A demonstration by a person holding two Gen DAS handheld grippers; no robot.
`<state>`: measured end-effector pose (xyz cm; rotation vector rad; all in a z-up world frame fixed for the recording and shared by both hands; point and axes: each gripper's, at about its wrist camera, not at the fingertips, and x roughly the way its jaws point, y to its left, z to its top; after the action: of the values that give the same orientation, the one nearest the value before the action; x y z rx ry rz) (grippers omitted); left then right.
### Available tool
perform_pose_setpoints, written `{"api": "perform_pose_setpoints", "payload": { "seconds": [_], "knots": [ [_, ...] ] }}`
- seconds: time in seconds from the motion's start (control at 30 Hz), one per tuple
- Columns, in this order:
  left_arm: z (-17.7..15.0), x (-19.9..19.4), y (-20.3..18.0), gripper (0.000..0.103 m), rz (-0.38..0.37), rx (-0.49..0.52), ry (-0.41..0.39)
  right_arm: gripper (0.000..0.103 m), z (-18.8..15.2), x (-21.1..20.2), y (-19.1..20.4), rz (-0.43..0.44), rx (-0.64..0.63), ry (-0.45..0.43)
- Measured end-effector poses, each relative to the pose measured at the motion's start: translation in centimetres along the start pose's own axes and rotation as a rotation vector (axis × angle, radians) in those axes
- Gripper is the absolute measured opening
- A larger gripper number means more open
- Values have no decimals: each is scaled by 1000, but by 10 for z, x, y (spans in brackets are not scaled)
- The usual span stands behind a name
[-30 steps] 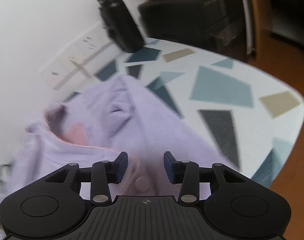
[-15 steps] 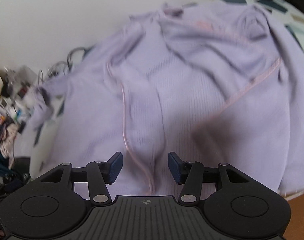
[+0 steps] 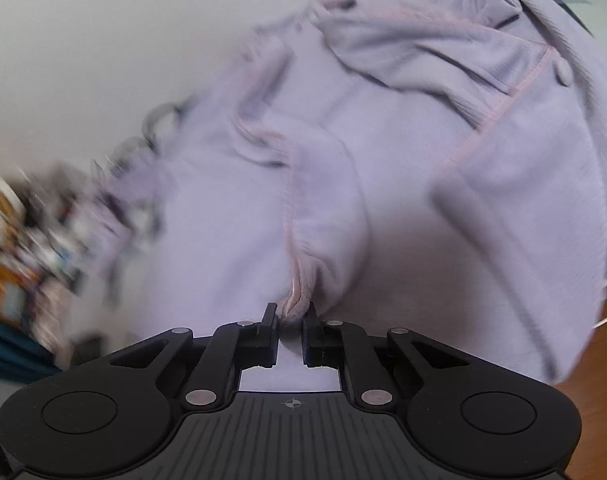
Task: Fold clothes
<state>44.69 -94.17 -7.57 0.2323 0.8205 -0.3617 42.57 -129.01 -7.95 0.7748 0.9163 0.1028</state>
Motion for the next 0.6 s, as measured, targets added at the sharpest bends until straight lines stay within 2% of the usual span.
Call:
{"api": "perform_pose_setpoints", "payload": {
  "seconds": [0.07, 0.27, 0.37, 0.47, 0.53, 0.6],
  "knots": [
    [3, 3, -4, 94, -5, 20, -27, 10, 5, -10, 20, 74, 22, -29],
    [12, 11, -16, 97, -30, 63, -140, 9, 26, -38, 99, 260, -46, -126],
    [12, 20, -26, 97, -27, 114, -168, 9, 36, -50, 128, 308, -92, -169],
    [6, 33, -33, 97, 85, 196, -178, 9, 44, -58, 146, 342, -104, -204],
    [0, 36, -24, 97, 167, 176, -137, 9, 48, -60, 148, 343, -105, -211],
    [-9, 29, -7, 97, 197, 115, -109, 9, 50, -61, 149, 341, -102, -214]
  ]
}}
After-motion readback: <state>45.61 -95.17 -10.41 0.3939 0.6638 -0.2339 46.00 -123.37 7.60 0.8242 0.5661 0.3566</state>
